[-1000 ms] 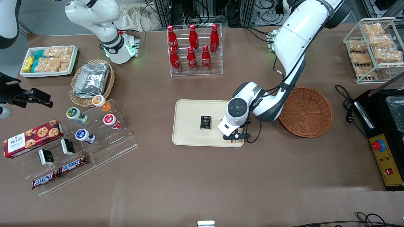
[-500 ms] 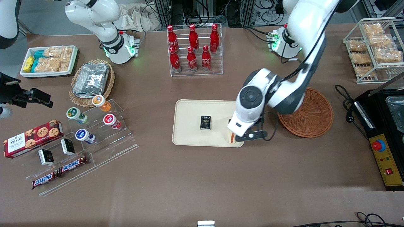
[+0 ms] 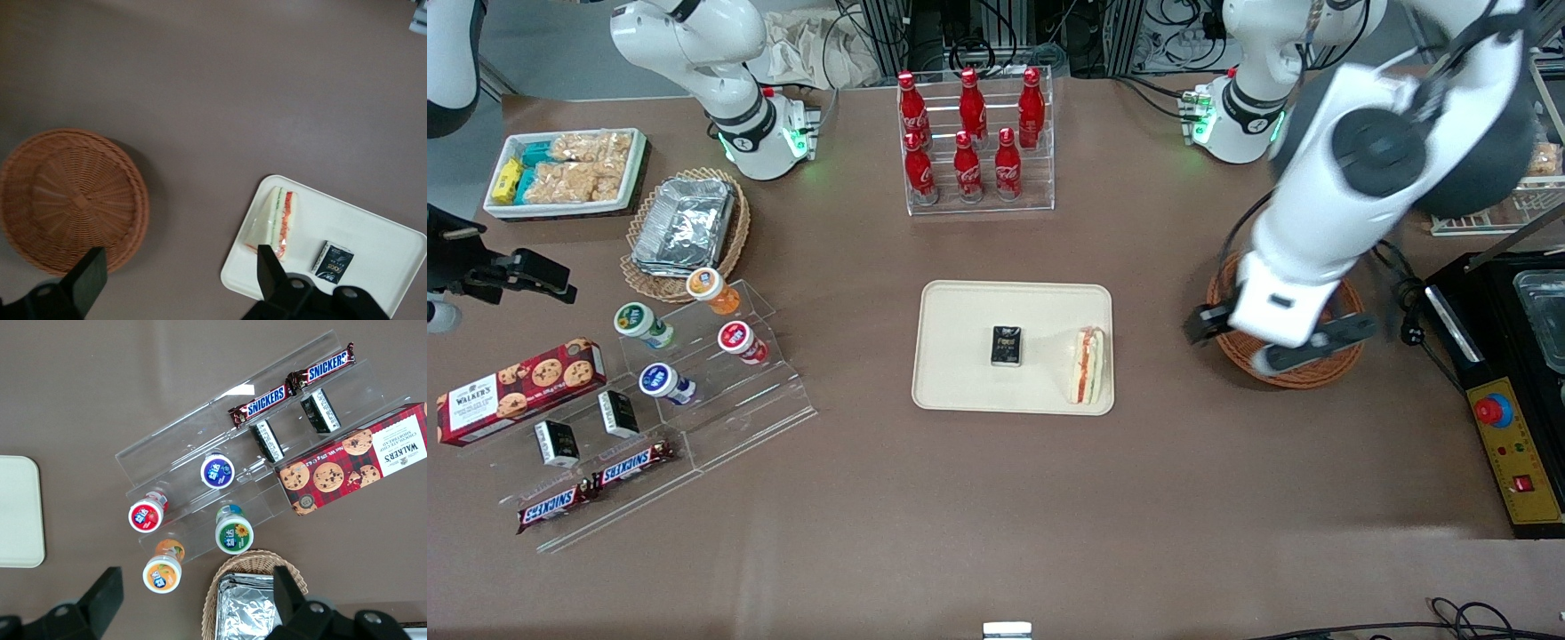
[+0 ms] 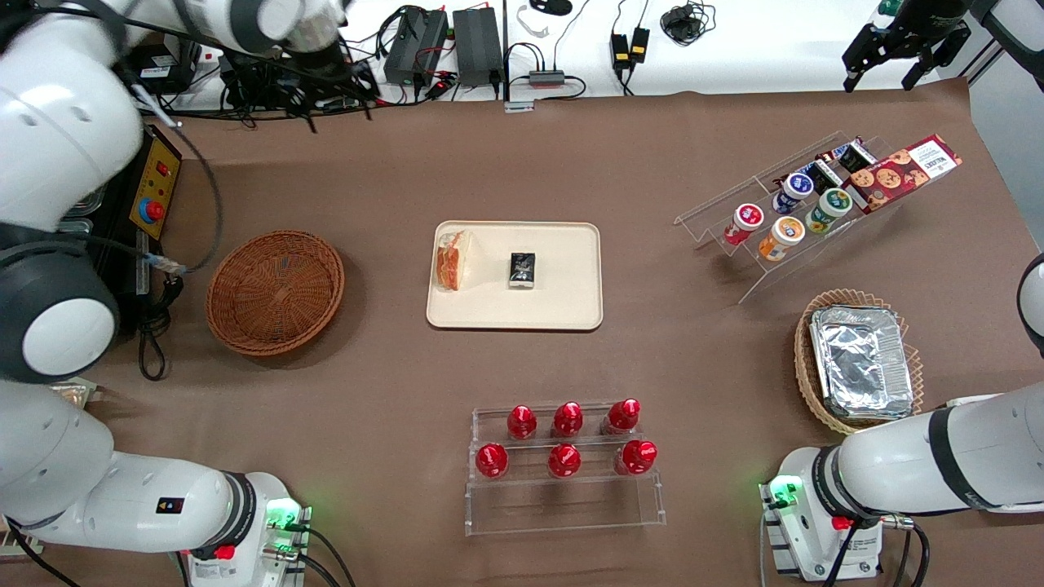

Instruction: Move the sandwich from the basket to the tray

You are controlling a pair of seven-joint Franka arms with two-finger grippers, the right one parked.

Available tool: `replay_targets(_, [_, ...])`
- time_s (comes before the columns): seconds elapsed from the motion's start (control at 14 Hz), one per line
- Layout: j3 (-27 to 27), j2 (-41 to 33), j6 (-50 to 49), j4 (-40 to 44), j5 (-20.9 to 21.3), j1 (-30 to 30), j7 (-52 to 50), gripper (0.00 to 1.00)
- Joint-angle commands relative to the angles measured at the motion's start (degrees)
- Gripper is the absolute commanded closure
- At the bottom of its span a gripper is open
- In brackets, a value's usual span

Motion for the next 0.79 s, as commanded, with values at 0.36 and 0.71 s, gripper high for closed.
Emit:
replay_targets(0.36, [16.4,-14.2,-5.5,-7.0,-5.6,0.4,34.7,0.00])
replay_targets(0.71, [18.3,-14.7,-5.8,-7.0,-4.5,0.6,39.8,0.00])
